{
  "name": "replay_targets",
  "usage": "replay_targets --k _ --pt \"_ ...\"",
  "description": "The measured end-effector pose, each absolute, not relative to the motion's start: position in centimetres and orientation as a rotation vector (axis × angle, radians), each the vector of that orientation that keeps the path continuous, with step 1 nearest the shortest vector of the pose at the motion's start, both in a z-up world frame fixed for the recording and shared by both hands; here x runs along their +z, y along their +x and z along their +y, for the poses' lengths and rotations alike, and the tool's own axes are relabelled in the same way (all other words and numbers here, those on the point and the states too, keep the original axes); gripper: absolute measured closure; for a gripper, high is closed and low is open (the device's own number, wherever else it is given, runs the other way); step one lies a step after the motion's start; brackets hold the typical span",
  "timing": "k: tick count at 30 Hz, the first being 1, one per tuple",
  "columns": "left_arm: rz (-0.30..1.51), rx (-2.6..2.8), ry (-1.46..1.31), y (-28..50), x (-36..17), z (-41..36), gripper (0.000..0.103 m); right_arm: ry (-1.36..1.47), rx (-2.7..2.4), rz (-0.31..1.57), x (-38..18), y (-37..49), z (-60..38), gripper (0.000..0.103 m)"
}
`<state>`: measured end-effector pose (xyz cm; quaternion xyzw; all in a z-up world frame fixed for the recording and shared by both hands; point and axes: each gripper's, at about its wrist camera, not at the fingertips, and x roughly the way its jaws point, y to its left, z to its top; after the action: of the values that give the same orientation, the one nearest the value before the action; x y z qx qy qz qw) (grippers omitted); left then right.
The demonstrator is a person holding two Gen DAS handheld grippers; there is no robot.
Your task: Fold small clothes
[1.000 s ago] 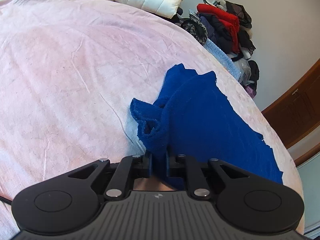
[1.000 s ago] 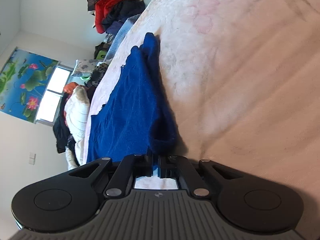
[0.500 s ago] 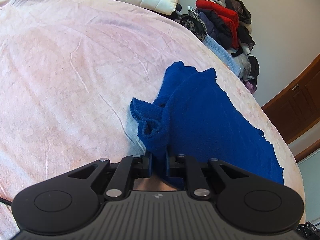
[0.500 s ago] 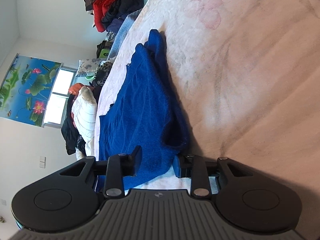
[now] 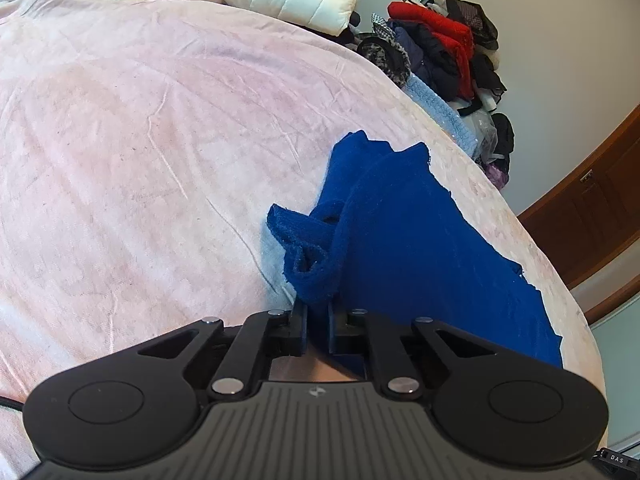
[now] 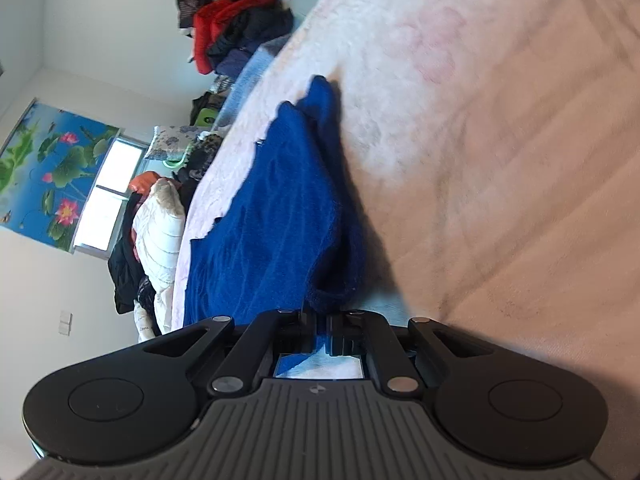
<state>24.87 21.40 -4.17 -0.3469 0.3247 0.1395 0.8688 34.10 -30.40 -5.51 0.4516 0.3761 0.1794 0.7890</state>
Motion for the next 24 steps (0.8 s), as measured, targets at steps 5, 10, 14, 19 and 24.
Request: replay_targets --k 5,10,14,19,24 --pt "0.699 0.268 -0.726 24.6 -3.8 21.9 0.095 0.956 0.379 0.856 -6.0 34.5 -31.1 0.095" --pt "0.705 0.269 -0.698 24.7 -3.6 22.0 0.095 0.954 0.398 0.824 -5.6 34.5 -31.3 0.095" --pt "0.726 0.267 -0.686 25.2 -4.8 22.3 0.095 0.939 0.384 0.905 -7.3 35.3 -31.1 0.089" --pt "0.687 0.192 -0.626 23.7 -3.1 22.4 0.089 0.941 0.410 0.842 -5.0 34.5 -32.7 0.042" --pt "0.577 0.344 -0.402 21.7 0.7 23.2 0.071 0.847 0.386 0.729 -1.5 36.5 -35.3 0.041"
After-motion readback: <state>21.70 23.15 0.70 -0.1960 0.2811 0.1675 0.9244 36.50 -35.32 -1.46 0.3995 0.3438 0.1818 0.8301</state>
